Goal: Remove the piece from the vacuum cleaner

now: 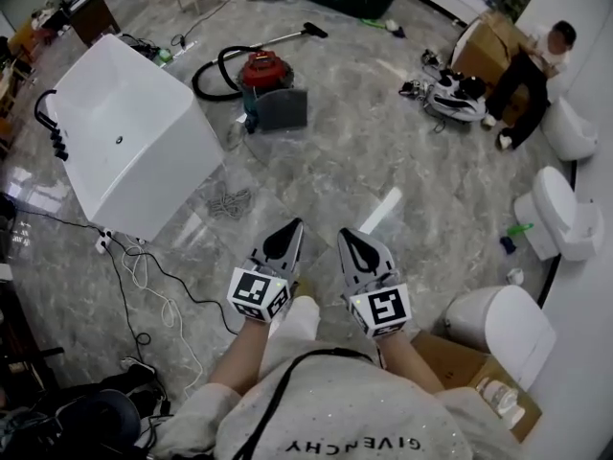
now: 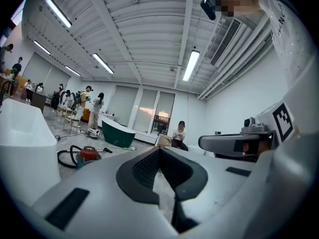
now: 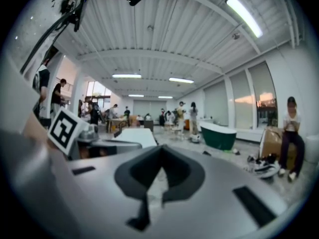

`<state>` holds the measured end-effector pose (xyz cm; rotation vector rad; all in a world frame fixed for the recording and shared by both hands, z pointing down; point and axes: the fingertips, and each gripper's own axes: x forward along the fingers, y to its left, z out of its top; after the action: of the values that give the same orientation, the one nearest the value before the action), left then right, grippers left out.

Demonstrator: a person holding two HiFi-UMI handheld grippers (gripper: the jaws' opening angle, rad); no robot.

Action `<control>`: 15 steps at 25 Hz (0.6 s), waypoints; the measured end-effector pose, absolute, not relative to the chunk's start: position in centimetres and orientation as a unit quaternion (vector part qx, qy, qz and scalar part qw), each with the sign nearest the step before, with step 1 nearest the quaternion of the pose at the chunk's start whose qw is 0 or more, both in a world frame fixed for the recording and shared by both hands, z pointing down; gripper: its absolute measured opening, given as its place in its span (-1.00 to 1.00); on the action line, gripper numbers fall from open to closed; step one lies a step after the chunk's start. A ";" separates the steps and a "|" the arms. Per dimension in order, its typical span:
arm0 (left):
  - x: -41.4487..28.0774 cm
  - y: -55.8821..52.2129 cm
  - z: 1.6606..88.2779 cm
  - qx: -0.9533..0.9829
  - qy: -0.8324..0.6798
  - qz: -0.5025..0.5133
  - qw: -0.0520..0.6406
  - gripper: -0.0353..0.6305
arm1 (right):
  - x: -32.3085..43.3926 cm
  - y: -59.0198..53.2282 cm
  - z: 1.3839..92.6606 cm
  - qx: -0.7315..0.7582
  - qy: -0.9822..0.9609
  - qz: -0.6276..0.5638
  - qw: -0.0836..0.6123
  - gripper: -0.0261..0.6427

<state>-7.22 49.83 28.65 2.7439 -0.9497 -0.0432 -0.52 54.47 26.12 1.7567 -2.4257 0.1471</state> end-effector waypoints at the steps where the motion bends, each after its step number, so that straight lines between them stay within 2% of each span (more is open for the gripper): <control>1: -7.2 48.6 28.7 0.938 -0.327 -0.014 0.118 -0.84 | -0.5 53.2 26.2 0.583 -0.808 0.050 0.071 -0.88; 15: -7.9 37.7 30.0 0.927 -0.351 -0.001 0.130 -0.84 | -0.4 41.6 28.1 0.555 -0.825 0.071 0.079 -0.88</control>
<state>-7.90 37.69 29.98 2.6940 -1.0184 -0.0019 -0.40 41.60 28.07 1.6601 -2.4707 0.2118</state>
